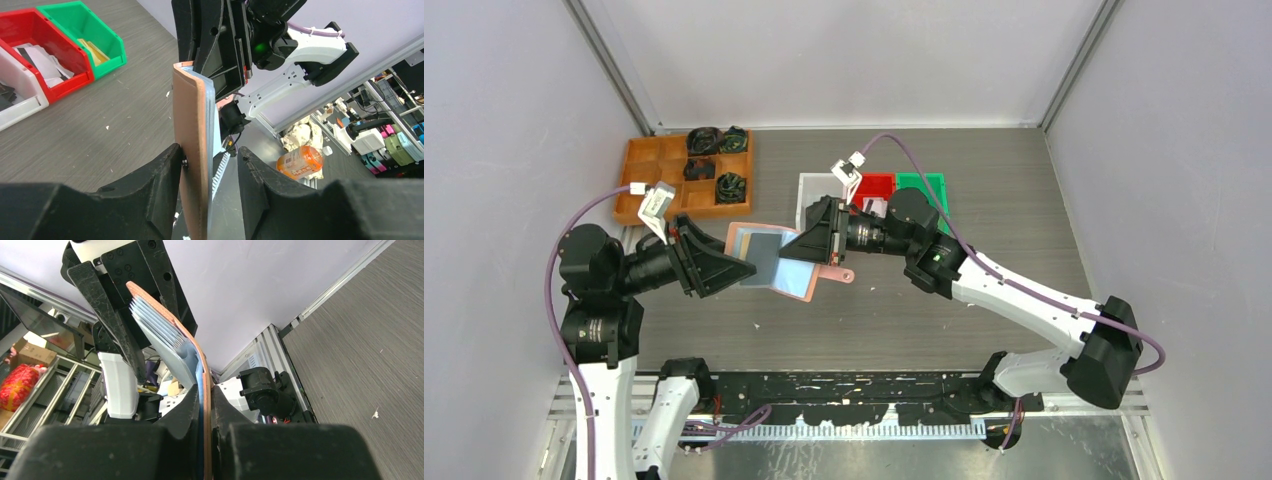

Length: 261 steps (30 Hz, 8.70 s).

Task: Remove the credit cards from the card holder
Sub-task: Remove the credit card from the card holder.

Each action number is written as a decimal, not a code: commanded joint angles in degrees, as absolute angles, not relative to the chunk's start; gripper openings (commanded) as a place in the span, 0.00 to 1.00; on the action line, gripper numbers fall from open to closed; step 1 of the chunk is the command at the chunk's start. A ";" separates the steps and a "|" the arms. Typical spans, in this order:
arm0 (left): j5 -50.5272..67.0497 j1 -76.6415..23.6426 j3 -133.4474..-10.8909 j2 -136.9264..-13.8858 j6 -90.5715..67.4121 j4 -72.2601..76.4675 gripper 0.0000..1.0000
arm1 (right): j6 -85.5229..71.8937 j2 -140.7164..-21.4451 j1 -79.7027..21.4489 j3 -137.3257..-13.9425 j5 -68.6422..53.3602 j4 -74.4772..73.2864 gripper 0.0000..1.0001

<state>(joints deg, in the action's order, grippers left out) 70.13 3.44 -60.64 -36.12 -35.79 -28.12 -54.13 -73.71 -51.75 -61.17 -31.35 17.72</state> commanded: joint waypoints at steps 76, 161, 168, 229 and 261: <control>56.62 3.61 -59.03 -33.47 -36.18 -24.35 0.00 | -51.44 -64.25 -46.92 -70.01 -33.07 9.99 0.63; 65.75 3.58 -56.44 -34.31 -51.54 -13.65 0.24 | -64.37 -79.52 -52.99 -64.87 -36.45 36.05 0.15; 67.83 3.58 -51.02 -33.51 -62.92 -2.32 0.36 | -65.55 -80.80 -53.27 -64.34 -36.46 37.68 0.01; 65.36 3.59 -52.41 -31.78 -60.56 -4.94 0.32 | -65.74 -82.03 -55.88 -61.68 -27.45 39.61 0.01; 62.10 3.60 -53.68 -33.09 -64.08 -1.14 0.18 | -71.65 -79.71 -57.00 -50.30 -22.56 53.51 0.01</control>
<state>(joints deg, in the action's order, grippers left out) 61.91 3.81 -51.18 -33.67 -62.63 -7.84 -71.94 -80.47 -56.77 -50.02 -24.29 53.15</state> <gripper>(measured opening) 0.225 0.028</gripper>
